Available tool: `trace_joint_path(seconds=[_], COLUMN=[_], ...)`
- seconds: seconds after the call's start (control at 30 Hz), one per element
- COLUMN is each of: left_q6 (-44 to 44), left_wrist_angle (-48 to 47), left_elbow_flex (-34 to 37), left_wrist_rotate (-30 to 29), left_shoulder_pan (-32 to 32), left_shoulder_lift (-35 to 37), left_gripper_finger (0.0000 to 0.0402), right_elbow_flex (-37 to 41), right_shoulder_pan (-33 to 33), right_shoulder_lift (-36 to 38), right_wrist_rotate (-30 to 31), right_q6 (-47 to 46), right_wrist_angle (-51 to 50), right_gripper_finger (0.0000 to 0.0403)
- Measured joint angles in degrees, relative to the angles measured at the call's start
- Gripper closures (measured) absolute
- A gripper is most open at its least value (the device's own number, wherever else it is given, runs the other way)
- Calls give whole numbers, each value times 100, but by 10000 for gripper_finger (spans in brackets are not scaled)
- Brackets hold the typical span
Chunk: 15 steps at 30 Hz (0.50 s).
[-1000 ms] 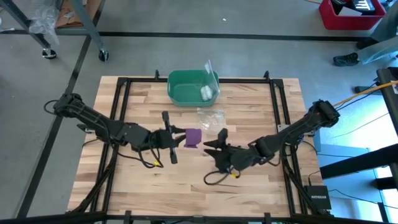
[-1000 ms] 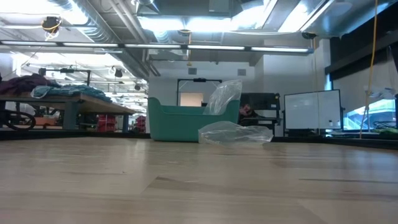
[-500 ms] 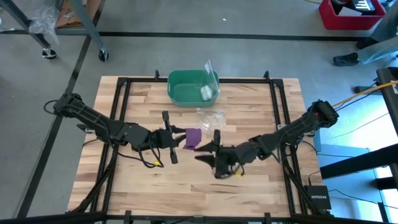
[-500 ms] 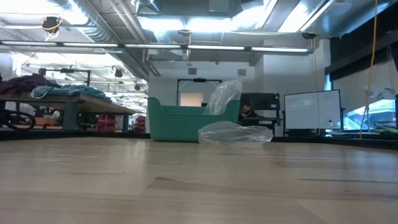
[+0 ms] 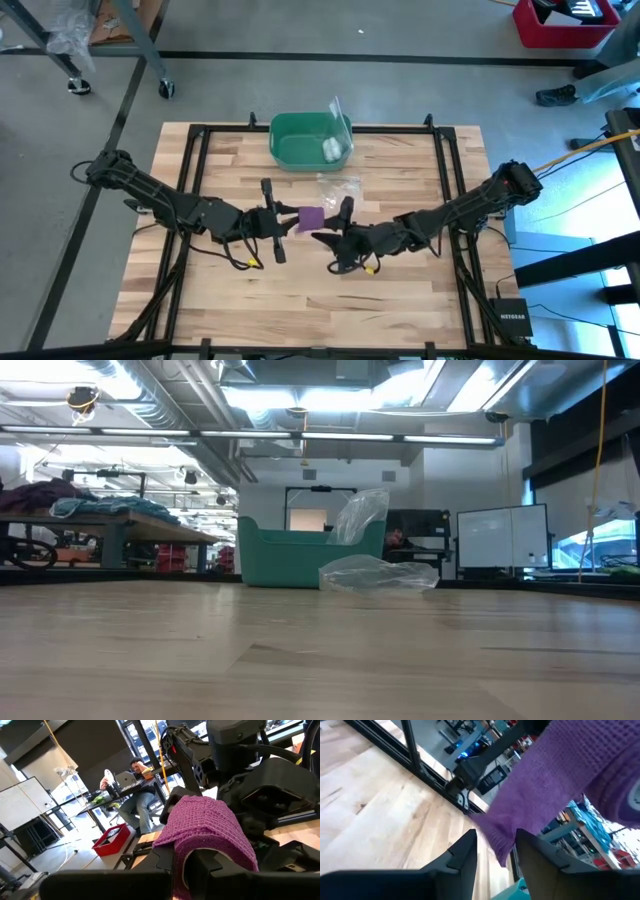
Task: Roll bandage
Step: Roll the violet bandage
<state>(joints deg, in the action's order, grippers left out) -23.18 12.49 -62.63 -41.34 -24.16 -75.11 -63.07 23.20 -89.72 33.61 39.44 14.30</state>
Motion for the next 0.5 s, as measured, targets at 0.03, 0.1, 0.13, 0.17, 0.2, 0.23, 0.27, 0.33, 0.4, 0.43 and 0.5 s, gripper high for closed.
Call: trace_joint_path(seconds=[0.03, 0.1, 0.13, 0.17, 0.2, 0.23, 0.27, 0.33, 0.4, 0.43, 0.5], left_q6=[-3, -39, -66, -72, -74, -76, -75, -82, -92, -91, -99], left_wrist_angle=[0, 0, 0, 0, 0, 1, 0, 0, -5, -12, -43], left_elbow_flex=[2, 1, 0, 0, 2, 0, 0, 0, 1, 1, 2], left_wrist_rotate=[2, 1, 0, 2, 0, 2, 2, 2, 2, 2, 2], left_shoulder_pan=[0, 0, 0, 0, 0, 0, -9, -17, -17, -17, -17], left_shoulder_lift=[0, 0, 0, 0, 0, 0, 0, 0, 0, 0, 0], left_gripper_finger=[386, 386, 386, 386, 386, 386, 386, 386, 386, 386, 386], right_elbow_flex=[0, 0, 0, 0, 0, 0, 0, 0, 0, 0, 0], right_shoulder_pan=[0, 2, 2, 2, 2, 2, 2, 2, 11, 37, 81], right_shoulder_lift=[0, -1, -1, -1, -1, -1, -1, -1, -1, -1, -1], right_wrist_rotate=[35, 41, 41, 41, 41, 43, 43, 88, 250, 313, 398], right_q6=[-1, 2, 4, 4, 4, 4, 6, 34, 150, 160, 165], right_wrist_angle=[3, 5, 3, 3, 3, 3, 3, -3, -1, -1, 28], right_gripper_finger=[265, 265, 265, 265, 265, 265, 265, 265, 265, 265, 265])
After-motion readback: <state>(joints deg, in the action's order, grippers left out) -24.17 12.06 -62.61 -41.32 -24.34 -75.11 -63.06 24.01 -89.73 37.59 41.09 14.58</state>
